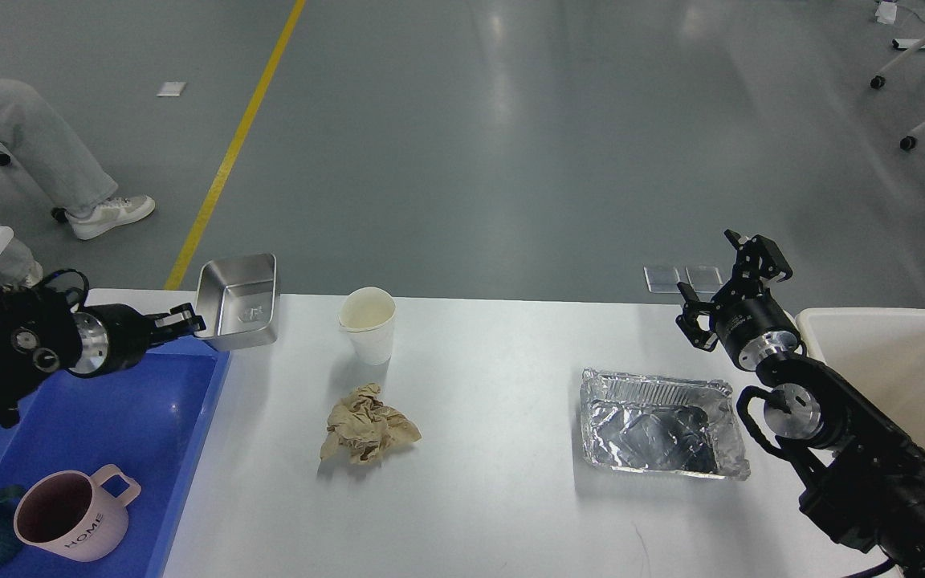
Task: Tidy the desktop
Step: 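Lift the steel box up and over toward the blue tray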
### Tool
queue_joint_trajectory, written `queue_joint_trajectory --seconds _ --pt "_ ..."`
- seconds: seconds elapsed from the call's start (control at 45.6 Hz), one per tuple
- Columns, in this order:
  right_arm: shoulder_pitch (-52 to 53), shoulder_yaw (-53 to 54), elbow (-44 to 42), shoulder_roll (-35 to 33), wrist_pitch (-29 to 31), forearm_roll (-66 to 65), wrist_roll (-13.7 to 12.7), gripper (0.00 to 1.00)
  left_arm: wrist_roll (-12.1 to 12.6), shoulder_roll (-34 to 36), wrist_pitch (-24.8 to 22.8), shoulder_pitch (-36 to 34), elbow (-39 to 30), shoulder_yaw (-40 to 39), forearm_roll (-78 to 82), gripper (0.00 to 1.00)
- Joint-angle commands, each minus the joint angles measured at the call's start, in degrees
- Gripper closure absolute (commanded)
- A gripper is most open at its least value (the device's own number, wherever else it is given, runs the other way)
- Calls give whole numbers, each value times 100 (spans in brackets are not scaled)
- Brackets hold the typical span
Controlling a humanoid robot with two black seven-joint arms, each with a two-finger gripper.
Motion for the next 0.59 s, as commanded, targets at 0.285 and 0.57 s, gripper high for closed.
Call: queue_joint_trajectory --seconds 0.285,0.57 --pt "20 0 9 35 -3 0 0 0 -9 2429 -1185 -130 -2110 -1169 -728 99" --pt "29 -9 18 53 -55 0 0 0 -9 3159 -1537 -254 -2436 -1380 -1106 99"
